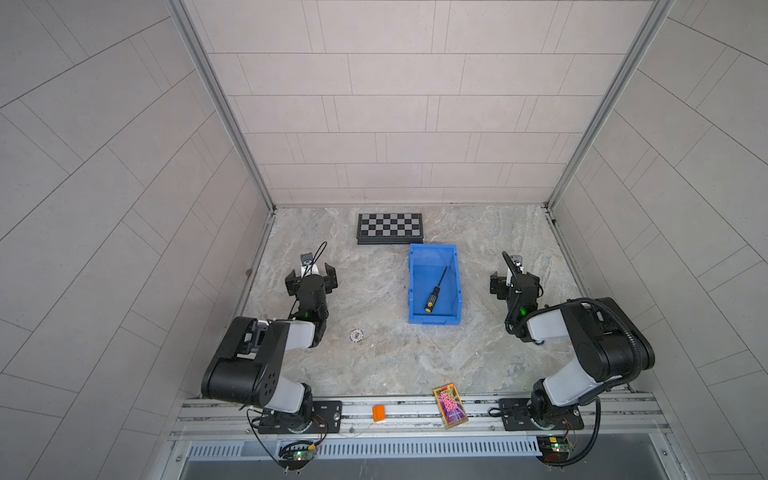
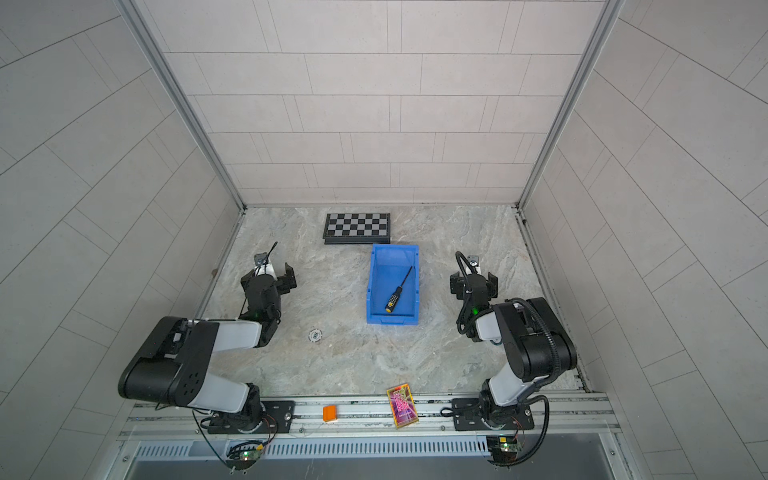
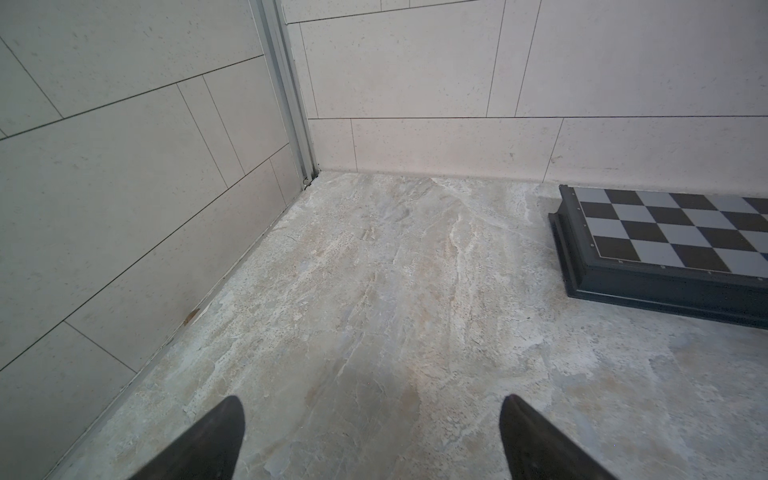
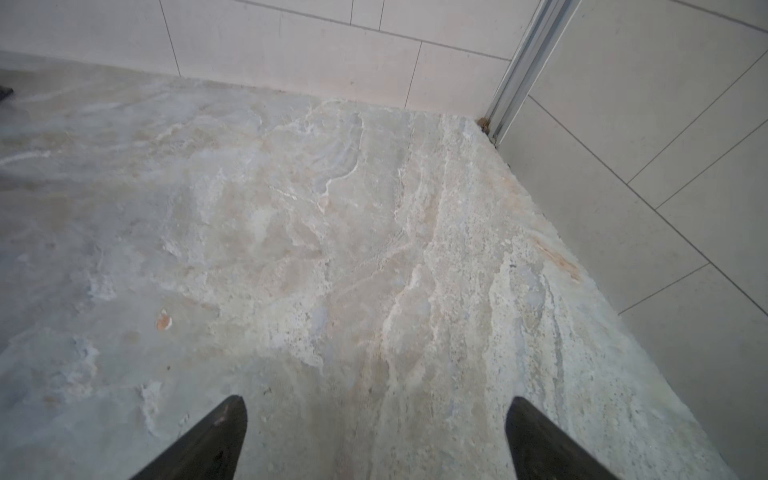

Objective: Put the screwdriver in the bin

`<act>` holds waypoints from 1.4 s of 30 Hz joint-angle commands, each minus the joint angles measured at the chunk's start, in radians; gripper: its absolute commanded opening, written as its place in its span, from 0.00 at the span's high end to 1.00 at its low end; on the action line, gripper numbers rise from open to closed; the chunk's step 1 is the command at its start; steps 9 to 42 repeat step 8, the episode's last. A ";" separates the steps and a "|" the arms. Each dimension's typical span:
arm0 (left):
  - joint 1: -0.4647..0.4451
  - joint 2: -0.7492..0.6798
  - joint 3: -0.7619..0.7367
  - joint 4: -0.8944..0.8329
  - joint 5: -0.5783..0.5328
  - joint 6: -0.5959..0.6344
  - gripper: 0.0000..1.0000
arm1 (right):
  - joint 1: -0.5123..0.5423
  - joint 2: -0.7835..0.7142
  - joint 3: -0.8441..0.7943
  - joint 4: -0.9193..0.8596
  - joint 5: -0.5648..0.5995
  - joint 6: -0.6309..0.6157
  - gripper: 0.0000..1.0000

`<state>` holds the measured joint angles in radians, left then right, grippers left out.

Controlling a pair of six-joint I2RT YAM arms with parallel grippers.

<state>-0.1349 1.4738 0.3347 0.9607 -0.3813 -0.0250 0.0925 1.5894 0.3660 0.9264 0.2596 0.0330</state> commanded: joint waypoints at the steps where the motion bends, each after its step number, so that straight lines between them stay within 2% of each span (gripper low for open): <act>1: 0.008 -0.005 0.009 0.020 0.004 0.015 0.00 | 0.001 0.002 0.007 0.037 -0.005 -0.016 0.01; 42: 0.008 -0.004 0.009 0.021 0.006 0.015 0.01 | 0.001 0.000 0.010 0.031 -0.006 -0.016 0.01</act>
